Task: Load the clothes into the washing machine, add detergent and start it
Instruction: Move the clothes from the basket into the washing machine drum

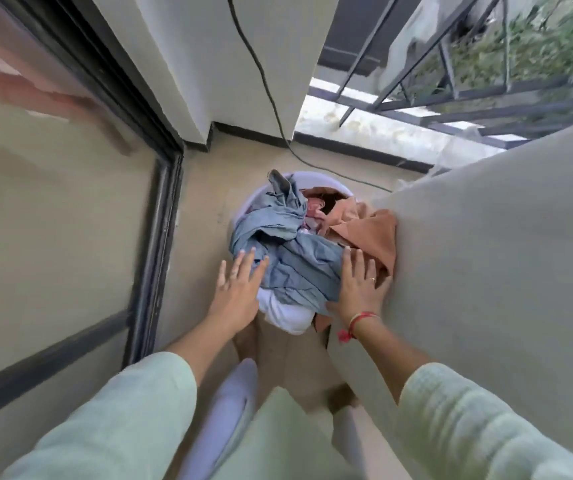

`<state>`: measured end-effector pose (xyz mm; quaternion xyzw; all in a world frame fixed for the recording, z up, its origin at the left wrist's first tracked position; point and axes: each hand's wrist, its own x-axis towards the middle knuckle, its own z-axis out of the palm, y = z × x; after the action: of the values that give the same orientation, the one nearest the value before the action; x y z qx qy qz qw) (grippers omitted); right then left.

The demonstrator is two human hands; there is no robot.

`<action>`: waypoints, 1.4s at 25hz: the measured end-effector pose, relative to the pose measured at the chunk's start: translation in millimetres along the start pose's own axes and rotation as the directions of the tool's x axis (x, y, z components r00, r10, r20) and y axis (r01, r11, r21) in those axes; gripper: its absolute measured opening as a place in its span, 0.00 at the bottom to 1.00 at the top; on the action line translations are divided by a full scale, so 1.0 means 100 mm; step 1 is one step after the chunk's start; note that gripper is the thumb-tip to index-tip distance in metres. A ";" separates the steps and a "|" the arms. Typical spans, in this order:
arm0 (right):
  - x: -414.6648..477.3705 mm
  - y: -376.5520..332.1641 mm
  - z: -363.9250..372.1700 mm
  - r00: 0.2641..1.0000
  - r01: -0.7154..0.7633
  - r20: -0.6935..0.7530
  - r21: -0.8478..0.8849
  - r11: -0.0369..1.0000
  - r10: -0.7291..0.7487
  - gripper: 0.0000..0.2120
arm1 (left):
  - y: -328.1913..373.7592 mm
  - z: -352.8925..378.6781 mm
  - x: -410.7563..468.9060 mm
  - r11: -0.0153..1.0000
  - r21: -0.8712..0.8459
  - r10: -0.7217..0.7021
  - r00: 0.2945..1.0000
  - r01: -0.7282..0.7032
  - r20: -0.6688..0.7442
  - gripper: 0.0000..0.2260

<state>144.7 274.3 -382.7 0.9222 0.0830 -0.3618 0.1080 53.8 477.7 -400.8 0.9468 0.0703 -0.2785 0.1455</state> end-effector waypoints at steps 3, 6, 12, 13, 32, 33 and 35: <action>0.30 -0.07 0.28 0.988 0.007 -0.151 -0.097 0.995 -0.022 0.43 | -0.04 0.15 0.40 0.995 0.096 -0.021 1.000 0.023 -0.019 0.38; 0.27 -0.07 0.27 0.946 0.107 -0.301 -0.065 0.992 -0.122 0.23 | -0.03 -0.01 0.60 0.985 0.167 -0.071 0.981 0.041 0.183 0.22; -0.21 0.21 -0.11 0.908 0.224 -0.370 0.029 0.974 -0.197 0.11 | -0.01 -0.29 0.23 0.995 0.073 -0.079 0.990 0.071 0.116 0.17; -0.31 0.26 -0.17 0.918 0.222 -0.349 0.064 0.973 -0.187 0.09 | -0.01 -0.31 0.14 0.998 0.015 -0.057 0.991 0.055 0.118 0.24; -1.03 0.39 -0.99 0.933 0.272 -0.359 0.629 0.728 -0.038 0.31 | 0.63 -1.75 -0.57 0.902 -0.231 0.134 0.745 -0.365 -0.654 0.11; -1.04 0.30 -1.07 0.929 0.338 -0.343 0.627 0.702 -0.141 0.44 | 0.71 -1.83 -0.67 0.901 -0.137 0.223 0.710 -0.412 -0.668 0.09; -1.10 0.06 -1.20 0.900 0.435 -0.303 0.569 0.698 -0.314 0.51 | 0.78 -1.89 -0.89 0.877 0.010 0.366 0.653 -0.481 -0.663 0.09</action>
<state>144.1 291.1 -220.3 0.8976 0.1546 -0.2966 -0.2871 91.9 458.7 -181.4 0.9574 -0.0843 0.1139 0.2516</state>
